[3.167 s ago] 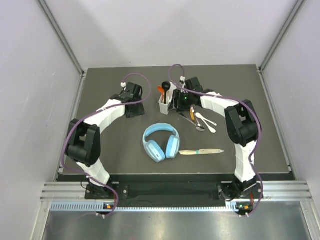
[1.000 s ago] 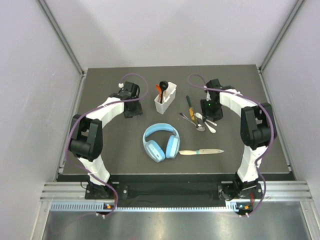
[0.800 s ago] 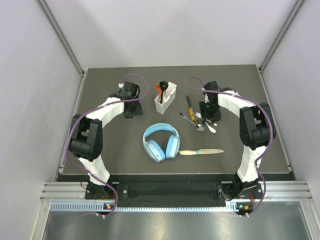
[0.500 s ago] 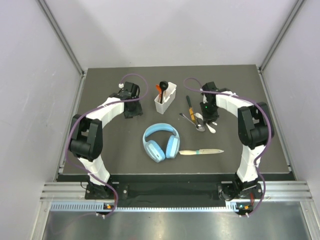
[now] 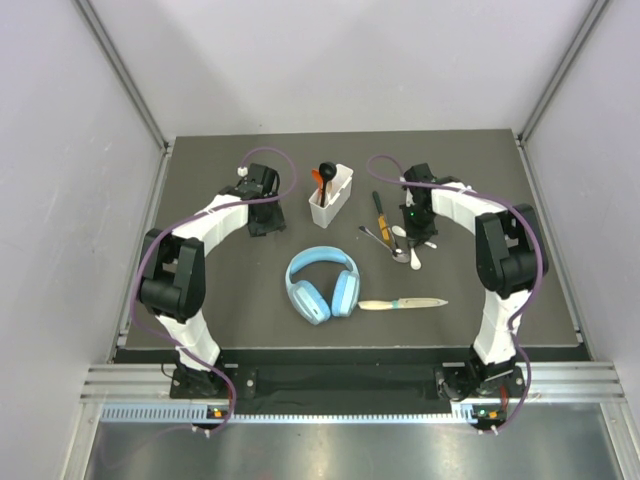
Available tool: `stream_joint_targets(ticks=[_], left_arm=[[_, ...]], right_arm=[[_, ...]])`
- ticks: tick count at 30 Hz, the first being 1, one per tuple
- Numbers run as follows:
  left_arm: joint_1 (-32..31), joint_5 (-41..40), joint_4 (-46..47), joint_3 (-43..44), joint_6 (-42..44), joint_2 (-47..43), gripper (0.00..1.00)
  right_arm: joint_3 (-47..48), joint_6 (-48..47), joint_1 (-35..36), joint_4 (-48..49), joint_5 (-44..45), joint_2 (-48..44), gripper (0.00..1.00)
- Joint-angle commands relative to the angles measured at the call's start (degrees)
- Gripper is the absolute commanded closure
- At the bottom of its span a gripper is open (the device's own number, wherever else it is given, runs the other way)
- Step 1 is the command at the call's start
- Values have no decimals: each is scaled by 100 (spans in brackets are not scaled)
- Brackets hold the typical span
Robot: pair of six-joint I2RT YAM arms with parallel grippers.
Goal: Sort the eating utensils into containers
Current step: Pick up the spoon from the center of the board.
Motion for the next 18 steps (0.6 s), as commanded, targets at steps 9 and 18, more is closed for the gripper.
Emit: stream_joint_targets(ticks=[9,18], left_arm=[[18,52,119,37,-44,22,47],[18,44,66,151,35,110,47]], right_arm=[[1636,187,94,-298,-293,-924,100],[2674,371,111,1220,-908,-556,100]])
